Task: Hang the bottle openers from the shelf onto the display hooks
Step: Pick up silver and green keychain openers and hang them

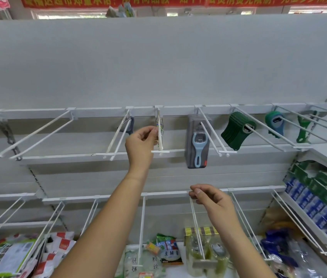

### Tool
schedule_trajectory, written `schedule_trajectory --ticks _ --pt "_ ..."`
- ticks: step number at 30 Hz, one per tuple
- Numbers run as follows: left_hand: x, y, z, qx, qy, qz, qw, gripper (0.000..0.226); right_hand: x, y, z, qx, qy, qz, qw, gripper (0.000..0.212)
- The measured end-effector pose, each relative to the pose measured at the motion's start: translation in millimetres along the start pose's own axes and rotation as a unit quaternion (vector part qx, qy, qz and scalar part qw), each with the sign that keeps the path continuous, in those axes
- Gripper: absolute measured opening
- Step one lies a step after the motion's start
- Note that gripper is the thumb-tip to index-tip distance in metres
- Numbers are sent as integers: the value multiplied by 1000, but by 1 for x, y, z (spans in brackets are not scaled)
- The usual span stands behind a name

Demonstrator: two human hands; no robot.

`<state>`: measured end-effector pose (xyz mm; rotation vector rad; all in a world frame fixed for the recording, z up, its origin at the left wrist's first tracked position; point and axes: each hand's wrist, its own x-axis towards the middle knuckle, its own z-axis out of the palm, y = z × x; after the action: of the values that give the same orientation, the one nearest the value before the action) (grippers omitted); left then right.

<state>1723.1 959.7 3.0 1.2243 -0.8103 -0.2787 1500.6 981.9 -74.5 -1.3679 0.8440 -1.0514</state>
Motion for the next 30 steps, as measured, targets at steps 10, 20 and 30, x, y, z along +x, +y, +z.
schedule_trajectory --ticks 10,20,30 --pt "31 -20 5 36 19 -8 999 8 3 -7 -22 -14 2 5 1000 14" --pt "-40 -3 -24 148 38 -19 988 13 -14 -13 -35 -5 -42 0 999 15" --pt "-201 26 -45 109 -85 -45 989 28 -65 -14 -53 3 -39 -34 999 18"
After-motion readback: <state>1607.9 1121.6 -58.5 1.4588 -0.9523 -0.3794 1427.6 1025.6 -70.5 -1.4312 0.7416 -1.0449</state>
